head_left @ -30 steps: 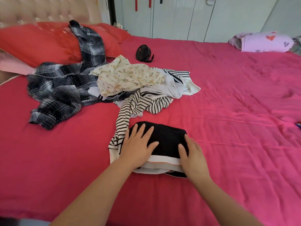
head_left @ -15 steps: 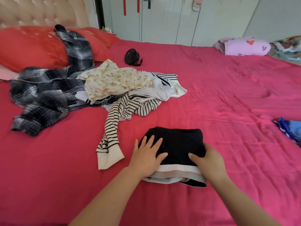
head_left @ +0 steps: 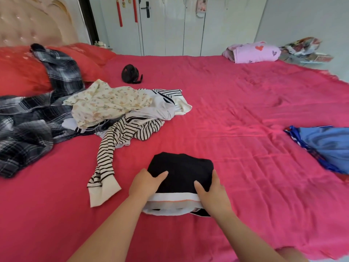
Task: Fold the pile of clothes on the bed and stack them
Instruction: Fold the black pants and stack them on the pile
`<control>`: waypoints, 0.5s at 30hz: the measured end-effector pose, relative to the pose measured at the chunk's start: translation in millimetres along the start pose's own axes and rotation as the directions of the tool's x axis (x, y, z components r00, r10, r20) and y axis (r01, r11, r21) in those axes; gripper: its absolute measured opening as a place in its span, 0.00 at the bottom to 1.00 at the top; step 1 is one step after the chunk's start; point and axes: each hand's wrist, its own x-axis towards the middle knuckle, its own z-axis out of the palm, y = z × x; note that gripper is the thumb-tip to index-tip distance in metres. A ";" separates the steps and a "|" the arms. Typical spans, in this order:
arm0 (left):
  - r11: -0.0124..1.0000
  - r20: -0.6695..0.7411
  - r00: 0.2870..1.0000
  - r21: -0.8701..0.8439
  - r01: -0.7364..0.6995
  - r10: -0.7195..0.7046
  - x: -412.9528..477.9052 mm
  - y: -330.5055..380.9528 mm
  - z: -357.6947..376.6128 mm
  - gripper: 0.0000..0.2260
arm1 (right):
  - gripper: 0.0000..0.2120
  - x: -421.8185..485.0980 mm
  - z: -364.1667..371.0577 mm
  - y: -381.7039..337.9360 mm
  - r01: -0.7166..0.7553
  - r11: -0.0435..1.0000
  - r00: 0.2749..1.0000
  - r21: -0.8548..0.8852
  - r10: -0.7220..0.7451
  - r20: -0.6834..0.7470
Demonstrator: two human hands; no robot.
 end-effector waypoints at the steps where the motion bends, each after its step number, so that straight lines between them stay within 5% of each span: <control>1: 1.000 0.003 1.000 -0.022 -0.009 0.009 0.7 -1.9 -0.2 0.29 | 0.37 0.5 0.8 0.2 -0.001 1.000 1.000 -0.013 0.001 -0.007; 8: 0.975 -0.130 0.968 -0.029 -0.220 0.214 -16.1 -7.7 5.1 0.28 | 0.35 -5.5 6.7 2.8 0.037 0.990 0.997 -0.134 -0.046 -0.065; 15: 0.954 -0.053 0.953 -0.014 -0.300 0.299 -28.6 -10.8 4.5 0.29 | 0.34 -6.7 0.3 7.0 0.097 0.985 0.992 -0.141 -0.107 -0.065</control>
